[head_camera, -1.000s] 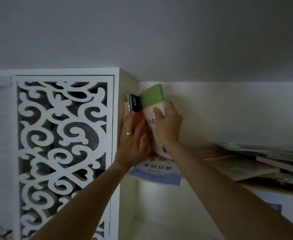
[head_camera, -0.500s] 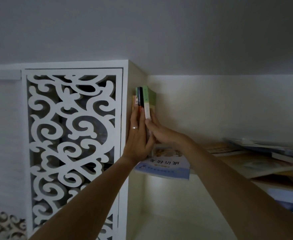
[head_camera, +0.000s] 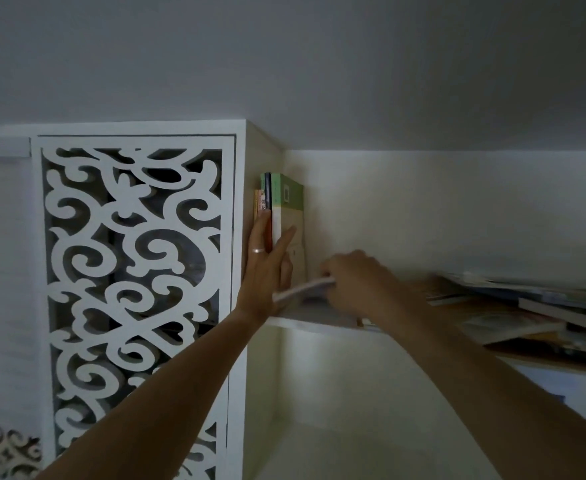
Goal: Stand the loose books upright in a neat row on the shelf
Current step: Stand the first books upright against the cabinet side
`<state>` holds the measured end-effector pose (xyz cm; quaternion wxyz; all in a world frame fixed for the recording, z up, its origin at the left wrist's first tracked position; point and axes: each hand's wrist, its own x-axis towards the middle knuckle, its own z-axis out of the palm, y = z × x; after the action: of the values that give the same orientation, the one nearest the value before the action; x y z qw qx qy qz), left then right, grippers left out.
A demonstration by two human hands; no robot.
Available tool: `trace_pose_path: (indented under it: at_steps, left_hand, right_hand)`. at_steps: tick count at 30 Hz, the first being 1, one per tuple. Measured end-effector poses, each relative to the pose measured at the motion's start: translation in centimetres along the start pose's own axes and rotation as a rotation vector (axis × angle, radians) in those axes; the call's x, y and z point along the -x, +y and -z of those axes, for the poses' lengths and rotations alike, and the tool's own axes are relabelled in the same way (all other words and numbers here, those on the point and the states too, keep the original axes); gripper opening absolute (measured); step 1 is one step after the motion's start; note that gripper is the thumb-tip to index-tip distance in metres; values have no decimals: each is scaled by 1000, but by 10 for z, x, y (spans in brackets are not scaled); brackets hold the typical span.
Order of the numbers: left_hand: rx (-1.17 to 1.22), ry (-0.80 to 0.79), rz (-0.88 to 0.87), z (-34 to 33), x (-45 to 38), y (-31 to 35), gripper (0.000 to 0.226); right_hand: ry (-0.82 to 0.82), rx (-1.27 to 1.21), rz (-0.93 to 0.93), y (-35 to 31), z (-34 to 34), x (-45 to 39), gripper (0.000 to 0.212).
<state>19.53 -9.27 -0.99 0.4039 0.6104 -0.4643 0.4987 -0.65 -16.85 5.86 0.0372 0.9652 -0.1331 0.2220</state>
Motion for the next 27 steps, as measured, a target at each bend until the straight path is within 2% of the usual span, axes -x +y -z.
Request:
trace_pose_path:
  at_steps: [5, 7, 10, 13, 16, 17, 18, 20, 21, 24, 25, 27]
  left_hand:
    - [32, 26, 47, 0, 1, 8, 47]
    - [-5, 13, 30, 1, 0, 6, 50]
    - [-36, -14, 7, 3, 0, 6, 51]
    - [-59, -56, -64, 4, 0, 10, 55]
    - [-72, -83, -83, 5, -1, 10, 67]
    - [-77, -86, -66, 4, -1, 9, 71]
    - [-101, -89, -49, 1, -1, 6, 71]
    - [-203, -96, -67, -4, 1, -2, 62]
    - [-219, -91, -91, -6, 1, -6, 58]
    - [-80, -19, -2, -4, 0, -3, 63]
    - [-52, 15, 39, -2, 0, 1, 67]
    - [-34, 64, 75, -1, 1, 4, 77]
  right_hand:
    - [607, -428, -211, 35, 47, -19, 23]
    - [667, -573, -209, 32, 42, -27, 26]
    - [524, -718, -232, 13, 14, -39, 33]
    - [346, -925, -399, -3, 2, -52, 47]
    - [127, -1533, -373, -13, 9, -64, 65]
    - [50, -1623, -319, -14, 8, -66, 66]
    - [-7, -1614, -242, -16, 6, -68, 61]
    - [-9, -1427, -136, -16, -10, -78, 27]
    - [13, -1332, -72, -13, -19, -82, 30]
    - [-69, -1186, 108, -1, -51, -86, 87]
    - [-126, -1127, 168, 1, -62, -84, 98]
    - [-219, -1021, 172, 5, -80, -80, 113]
